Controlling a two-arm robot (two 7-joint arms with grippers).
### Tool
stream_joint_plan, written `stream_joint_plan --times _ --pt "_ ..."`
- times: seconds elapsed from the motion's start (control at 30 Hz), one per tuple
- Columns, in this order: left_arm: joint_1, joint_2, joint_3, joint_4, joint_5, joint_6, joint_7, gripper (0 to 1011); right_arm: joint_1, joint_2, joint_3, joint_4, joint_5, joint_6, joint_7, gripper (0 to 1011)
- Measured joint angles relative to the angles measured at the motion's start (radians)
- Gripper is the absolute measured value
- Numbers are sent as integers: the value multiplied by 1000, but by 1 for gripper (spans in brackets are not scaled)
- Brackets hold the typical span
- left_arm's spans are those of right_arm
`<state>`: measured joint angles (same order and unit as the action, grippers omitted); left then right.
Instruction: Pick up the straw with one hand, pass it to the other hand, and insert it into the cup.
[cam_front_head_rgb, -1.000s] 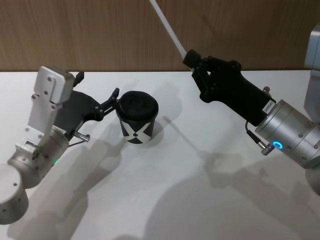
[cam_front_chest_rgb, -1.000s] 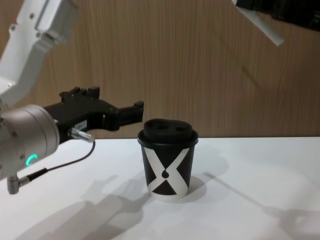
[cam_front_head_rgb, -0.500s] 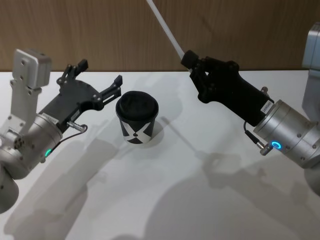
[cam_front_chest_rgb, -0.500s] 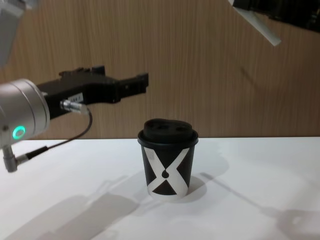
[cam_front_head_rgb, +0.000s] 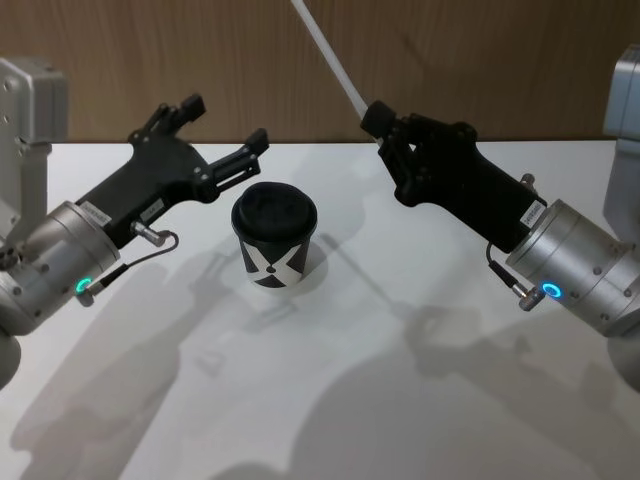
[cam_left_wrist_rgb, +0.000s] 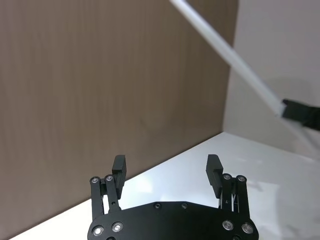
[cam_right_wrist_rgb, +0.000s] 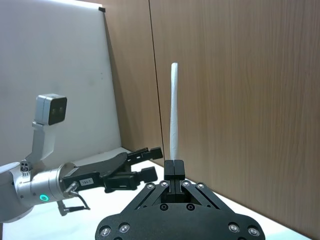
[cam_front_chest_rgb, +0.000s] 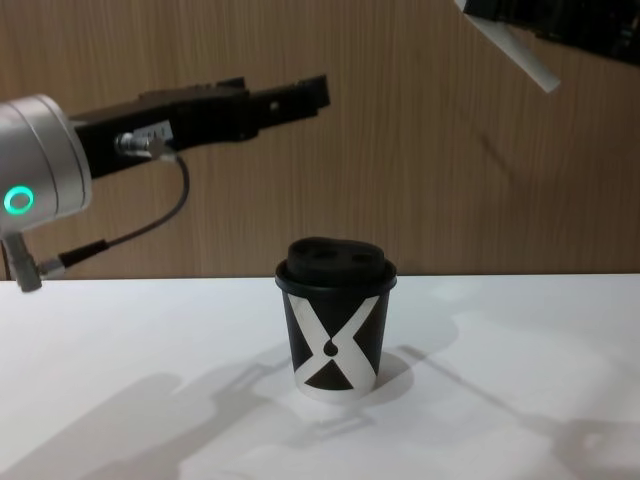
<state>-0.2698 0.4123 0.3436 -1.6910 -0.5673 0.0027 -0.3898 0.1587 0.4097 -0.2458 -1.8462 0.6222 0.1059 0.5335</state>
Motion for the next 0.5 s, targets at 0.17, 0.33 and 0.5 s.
stream_joint_plan --times 0.17,0.33,0.5 --pt "-22 6 0 4 -60 8 -76 1003 0 0 -1 0 0 0 0 0" --pt "-42 6 1 15 -112 17 -139 1003 0 0 -1 0 0 0 0 0" --pt "-64 -2 4 30 -182 26 -215 1003 0 0 -1 0 0 0 0 0"
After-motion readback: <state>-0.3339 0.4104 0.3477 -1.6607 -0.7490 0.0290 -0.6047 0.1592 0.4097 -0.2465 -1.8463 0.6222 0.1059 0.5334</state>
